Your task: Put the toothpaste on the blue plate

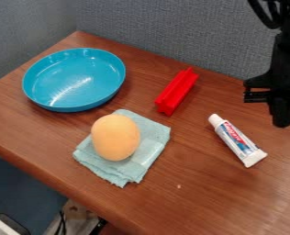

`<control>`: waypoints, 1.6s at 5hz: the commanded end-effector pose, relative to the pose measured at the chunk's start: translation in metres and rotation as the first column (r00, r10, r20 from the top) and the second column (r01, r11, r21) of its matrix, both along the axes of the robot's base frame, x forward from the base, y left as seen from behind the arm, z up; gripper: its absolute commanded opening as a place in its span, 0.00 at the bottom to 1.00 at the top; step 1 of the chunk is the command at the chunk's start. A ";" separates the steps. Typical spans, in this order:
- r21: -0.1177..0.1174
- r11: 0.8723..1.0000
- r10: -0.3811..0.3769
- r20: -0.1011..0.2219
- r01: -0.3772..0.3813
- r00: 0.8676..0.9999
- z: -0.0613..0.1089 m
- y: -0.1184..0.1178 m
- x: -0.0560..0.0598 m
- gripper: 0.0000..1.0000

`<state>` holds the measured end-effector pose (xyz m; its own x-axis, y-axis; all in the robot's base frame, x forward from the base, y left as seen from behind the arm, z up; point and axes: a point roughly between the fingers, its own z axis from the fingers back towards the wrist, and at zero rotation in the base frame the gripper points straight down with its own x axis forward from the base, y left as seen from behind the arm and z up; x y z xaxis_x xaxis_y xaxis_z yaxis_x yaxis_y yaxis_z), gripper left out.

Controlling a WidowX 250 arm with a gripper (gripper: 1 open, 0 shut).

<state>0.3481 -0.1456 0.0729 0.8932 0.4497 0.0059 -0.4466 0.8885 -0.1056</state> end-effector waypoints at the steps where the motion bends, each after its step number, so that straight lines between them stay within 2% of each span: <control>1: -0.006 1.000 0.018 0.031 -0.018 0.999 0.016 0.008 0.001 0.00; 4: 0.010 1.000 0.023 0.012 -0.023 1.000 0.016 0.012 -0.003 0.00; 5: 0.012 1.000 0.025 0.009 -0.025 1.000 0.017 0.013 -0.004 1.00; 6: 0.014 1.000 0.027 0.006 -0.027 1.000 0.018 0.014 -0.005 1.00; 7: 0.027 0.998 0.051 0.005 -0.051 0.999 0.015 0.017 -0.005 1.00; 8: 0.056 0.993 0.101 0.000 -0.101 0.995 0.011 0.022 -0.006 1.00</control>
